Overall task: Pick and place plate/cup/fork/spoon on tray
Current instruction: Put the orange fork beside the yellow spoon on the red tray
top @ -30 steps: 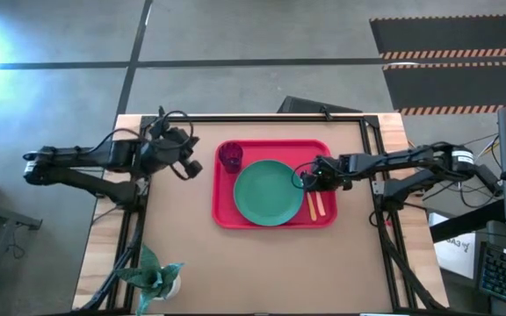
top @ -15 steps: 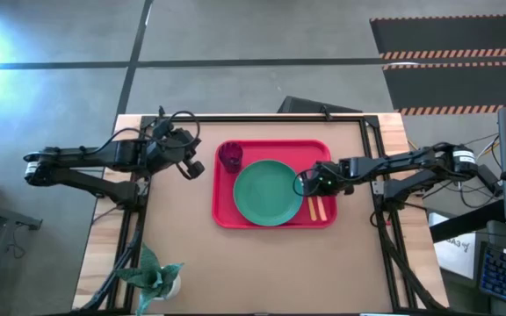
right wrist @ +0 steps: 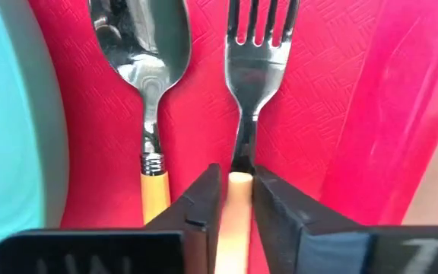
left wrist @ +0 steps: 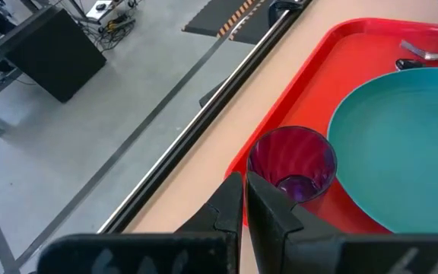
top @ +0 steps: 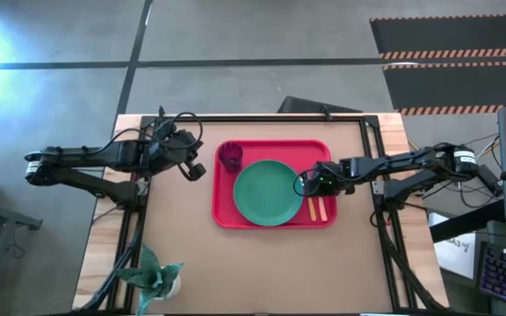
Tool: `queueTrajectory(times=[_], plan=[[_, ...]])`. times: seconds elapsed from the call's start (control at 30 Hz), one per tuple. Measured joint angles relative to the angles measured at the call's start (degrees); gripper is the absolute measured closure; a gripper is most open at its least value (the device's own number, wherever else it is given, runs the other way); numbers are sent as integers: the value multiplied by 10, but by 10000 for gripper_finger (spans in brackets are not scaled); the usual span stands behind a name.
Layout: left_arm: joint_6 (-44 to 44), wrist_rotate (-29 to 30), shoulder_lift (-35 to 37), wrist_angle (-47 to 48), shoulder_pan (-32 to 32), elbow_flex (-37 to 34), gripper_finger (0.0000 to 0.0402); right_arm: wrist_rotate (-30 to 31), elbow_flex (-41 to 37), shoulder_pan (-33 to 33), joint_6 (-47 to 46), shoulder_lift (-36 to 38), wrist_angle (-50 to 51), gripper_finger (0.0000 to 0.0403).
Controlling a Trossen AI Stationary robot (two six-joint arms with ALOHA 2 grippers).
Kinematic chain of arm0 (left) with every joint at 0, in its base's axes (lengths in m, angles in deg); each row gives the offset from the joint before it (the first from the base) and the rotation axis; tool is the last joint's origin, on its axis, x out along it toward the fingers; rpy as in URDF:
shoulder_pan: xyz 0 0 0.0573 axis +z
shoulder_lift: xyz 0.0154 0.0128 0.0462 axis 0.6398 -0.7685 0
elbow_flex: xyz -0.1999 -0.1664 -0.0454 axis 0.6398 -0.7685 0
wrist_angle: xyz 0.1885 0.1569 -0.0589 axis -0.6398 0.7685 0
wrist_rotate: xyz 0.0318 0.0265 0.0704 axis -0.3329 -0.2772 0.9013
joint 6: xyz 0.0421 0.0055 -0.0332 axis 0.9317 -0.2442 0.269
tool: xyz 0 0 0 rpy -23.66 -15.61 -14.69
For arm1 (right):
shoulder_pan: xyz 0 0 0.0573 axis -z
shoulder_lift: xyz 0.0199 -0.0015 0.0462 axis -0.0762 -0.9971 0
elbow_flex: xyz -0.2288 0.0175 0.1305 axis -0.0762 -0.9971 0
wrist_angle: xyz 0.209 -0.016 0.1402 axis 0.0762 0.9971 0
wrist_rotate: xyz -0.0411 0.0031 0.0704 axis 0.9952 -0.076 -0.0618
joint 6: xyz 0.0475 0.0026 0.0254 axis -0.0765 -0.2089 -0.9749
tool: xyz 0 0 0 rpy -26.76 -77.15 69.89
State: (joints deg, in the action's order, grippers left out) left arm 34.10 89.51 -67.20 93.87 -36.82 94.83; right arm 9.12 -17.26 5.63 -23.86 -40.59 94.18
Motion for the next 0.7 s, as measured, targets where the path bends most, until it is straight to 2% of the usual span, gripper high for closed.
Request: queueTrajectory(times=[0.17, 0.47, 0.7], plan=[[-1, -1, -1, -1, 0, 0, 402, 0, 0, 0, 5, 0, -1, 309], [-14, -2, -1, -2, 0, 0, 402, -2, 0, 0, 13, 11, 0, 305], [-15, -3, -15, -1, 1, 0, 402, -2, 0, 0, 12, 75, -1, 301]])
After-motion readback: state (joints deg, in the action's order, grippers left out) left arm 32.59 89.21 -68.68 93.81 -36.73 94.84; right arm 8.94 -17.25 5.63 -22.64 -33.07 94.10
